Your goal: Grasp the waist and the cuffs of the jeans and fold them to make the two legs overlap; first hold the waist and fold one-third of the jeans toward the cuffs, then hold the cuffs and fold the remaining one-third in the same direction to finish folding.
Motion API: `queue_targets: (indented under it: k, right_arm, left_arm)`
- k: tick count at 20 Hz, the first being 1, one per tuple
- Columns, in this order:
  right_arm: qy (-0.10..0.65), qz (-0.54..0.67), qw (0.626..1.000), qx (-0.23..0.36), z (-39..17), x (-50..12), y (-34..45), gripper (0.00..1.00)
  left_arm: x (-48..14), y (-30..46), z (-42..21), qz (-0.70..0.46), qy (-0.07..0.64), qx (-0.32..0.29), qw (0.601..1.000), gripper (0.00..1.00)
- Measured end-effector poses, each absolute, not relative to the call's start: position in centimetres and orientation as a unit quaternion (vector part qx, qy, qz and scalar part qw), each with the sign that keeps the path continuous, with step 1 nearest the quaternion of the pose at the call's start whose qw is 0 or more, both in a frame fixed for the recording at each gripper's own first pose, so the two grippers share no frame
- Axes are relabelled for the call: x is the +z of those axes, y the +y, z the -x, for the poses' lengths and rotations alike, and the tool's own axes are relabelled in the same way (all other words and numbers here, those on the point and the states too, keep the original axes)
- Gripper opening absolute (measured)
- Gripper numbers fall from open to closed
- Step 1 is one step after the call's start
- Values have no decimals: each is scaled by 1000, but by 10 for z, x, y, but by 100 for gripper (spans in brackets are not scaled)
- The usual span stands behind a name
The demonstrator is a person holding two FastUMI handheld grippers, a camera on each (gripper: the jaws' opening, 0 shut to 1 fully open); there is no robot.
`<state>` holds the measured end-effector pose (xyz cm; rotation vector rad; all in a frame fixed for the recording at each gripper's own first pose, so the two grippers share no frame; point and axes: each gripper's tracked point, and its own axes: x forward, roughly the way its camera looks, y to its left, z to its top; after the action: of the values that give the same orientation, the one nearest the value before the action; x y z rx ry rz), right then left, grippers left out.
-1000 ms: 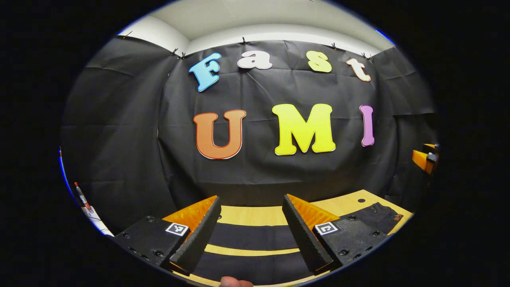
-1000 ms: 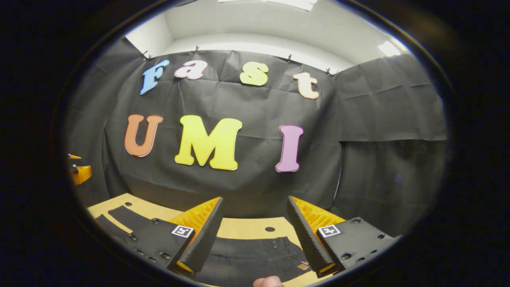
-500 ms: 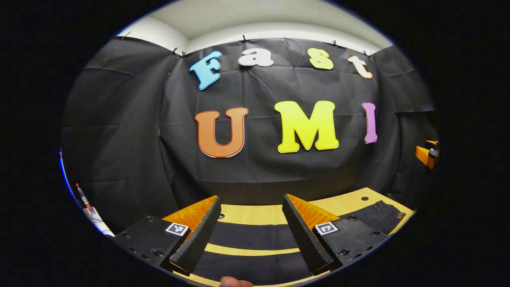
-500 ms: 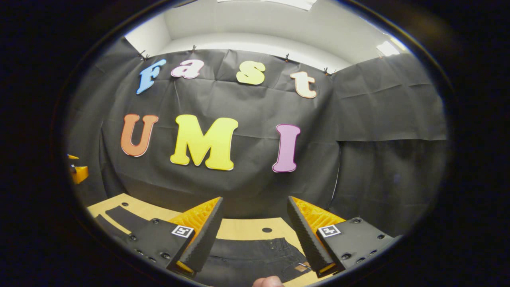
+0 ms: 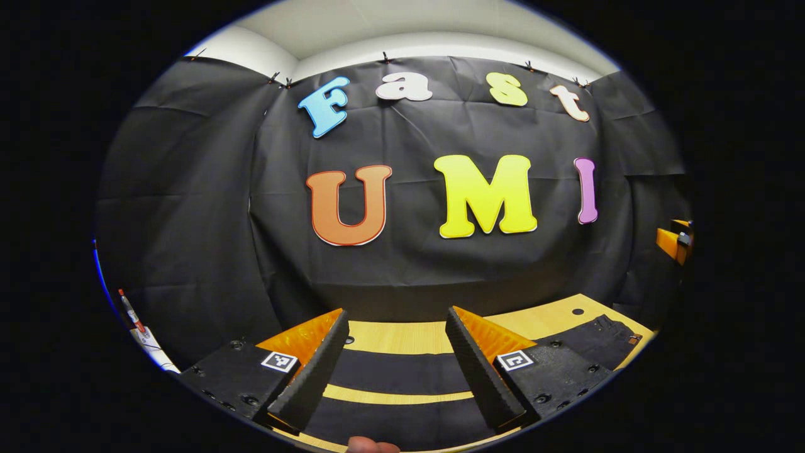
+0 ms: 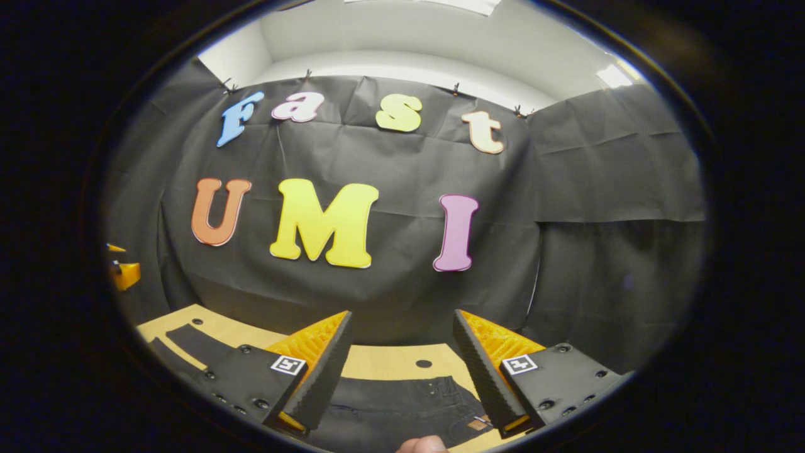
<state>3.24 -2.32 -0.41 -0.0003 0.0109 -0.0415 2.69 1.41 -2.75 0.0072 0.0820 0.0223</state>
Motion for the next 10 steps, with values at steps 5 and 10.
queue_targets:
  k: [5,10]
  right_arm:
    - [51,-21,997,-45,-39,-33,-65,97]
    - [161,-86,981,-61,-24,-99,-134,97]
  left_arm:
    - [-53,52,-26,16,79,47,996,100]
    - [-133,115,4,101,178,108,973,100]
